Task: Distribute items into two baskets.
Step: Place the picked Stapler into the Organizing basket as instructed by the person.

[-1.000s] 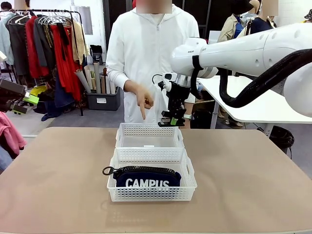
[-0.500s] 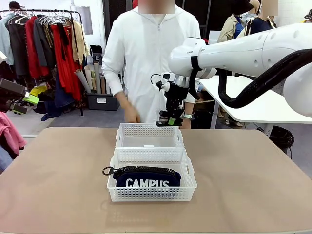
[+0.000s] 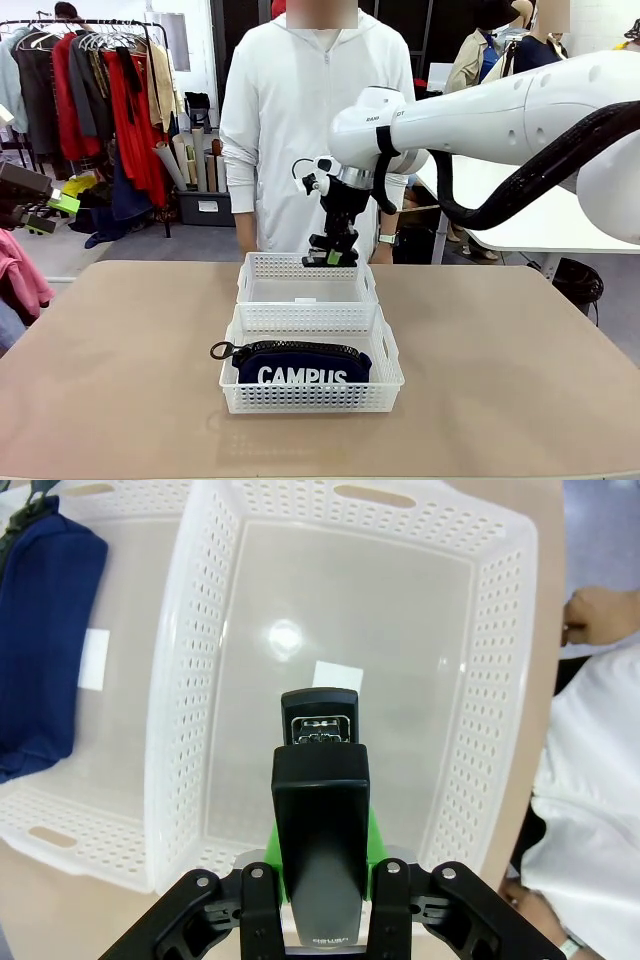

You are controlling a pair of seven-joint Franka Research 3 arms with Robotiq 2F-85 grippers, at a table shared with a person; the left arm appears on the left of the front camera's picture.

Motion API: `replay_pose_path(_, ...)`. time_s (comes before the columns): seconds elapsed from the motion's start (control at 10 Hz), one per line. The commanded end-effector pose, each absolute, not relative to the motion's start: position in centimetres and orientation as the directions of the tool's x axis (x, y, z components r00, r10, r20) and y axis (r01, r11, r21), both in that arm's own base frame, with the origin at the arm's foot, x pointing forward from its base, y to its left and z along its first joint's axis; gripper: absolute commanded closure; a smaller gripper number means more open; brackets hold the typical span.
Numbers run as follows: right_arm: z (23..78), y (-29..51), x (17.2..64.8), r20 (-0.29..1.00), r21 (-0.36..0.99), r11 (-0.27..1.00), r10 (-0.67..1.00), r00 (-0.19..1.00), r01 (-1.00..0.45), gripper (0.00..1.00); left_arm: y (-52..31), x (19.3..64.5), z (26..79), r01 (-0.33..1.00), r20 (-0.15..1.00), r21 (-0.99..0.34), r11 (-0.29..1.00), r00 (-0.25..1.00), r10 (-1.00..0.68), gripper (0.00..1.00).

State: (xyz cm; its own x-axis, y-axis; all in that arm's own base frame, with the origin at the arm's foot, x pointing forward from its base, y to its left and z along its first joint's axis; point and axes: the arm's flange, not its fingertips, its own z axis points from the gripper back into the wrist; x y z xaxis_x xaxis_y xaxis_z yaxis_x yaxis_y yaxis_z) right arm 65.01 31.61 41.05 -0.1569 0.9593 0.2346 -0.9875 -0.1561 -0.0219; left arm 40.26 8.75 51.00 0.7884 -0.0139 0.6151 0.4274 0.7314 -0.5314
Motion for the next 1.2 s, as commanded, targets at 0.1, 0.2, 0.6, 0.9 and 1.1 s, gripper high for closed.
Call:
replay_pose_path(0.1,39.4,32.7,65.1,0.242,-0.025,-0.104,0.964,-0.107,-0.994,1.00,8.7,40.3,51.1,0.434,0.625,-0.541,0.721,0.780,0.000,0.00)
replay_pose_path(0.2,38.9,32.8,65.5,0.256,-0.034,-0.102,0.961,-0.107,-0.994,1.00,8.7,40.3,51.1,0.434,0.625,-0.541,0.721,0.780,0.000,0.00)
replay_pose_path(0.6,36.3,33.5,67.6,0.265,0.001,-0.078,0.961,-0.075,-0.997,1.00,8.7,40.3,51.1,0.434,0.625,-0.541,0.721,0.780,0.000,0.00)
replay_pose_path(0.9,35.0,34.2,68.4,0.258,0.024,-0.077,0.964,-0.069,-0.997,1.00,8.7,40.3,51.1,0.434,0.625,-0.541,0.721,0.780,0.000,0.00)
replay_pose_path(1.1,34.3,34.7,68.6,0.256,0.040,-0.085,0.964,-0.072,-0.996,1.00,8.7,40.3,51.1,0.434,0.625,-0.541,0.721,0.780,0.000,0.00)
